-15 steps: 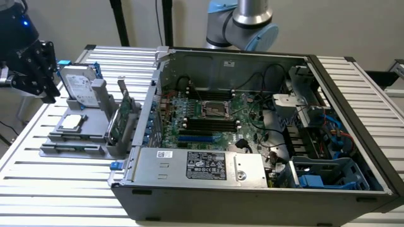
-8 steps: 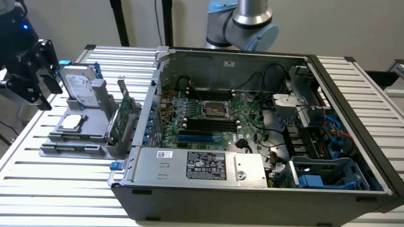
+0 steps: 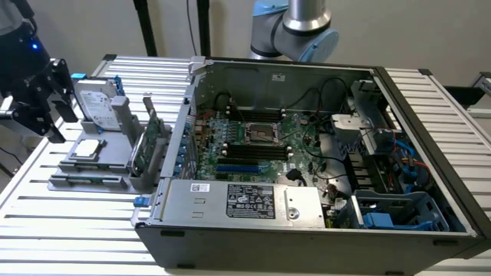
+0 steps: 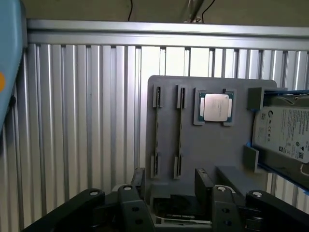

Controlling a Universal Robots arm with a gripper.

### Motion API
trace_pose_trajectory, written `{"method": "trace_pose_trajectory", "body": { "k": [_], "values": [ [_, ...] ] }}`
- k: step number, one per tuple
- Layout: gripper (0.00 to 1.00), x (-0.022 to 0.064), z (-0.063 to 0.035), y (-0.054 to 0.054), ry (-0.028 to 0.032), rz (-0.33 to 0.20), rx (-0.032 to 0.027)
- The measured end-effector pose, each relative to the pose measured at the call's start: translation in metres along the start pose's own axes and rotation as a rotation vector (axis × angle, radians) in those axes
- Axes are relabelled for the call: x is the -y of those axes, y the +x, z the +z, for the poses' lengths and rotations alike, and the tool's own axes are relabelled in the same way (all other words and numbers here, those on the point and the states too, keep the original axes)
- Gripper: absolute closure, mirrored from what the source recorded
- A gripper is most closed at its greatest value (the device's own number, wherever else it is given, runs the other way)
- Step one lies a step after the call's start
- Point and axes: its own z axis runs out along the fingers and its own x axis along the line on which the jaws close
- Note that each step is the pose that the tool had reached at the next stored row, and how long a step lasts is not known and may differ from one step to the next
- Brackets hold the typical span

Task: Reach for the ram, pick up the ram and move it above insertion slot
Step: 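Pick up the ram and move it above insertion slot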

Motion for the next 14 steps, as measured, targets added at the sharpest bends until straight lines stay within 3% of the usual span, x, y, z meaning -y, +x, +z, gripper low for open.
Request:
{"method": "trace_pose_trajectory", "body": {
  "k": [14],
  "values": [
    [0.46,-0.0005,0.0255,0.008,0.0002,0.000,0.0001]
  ]
}}
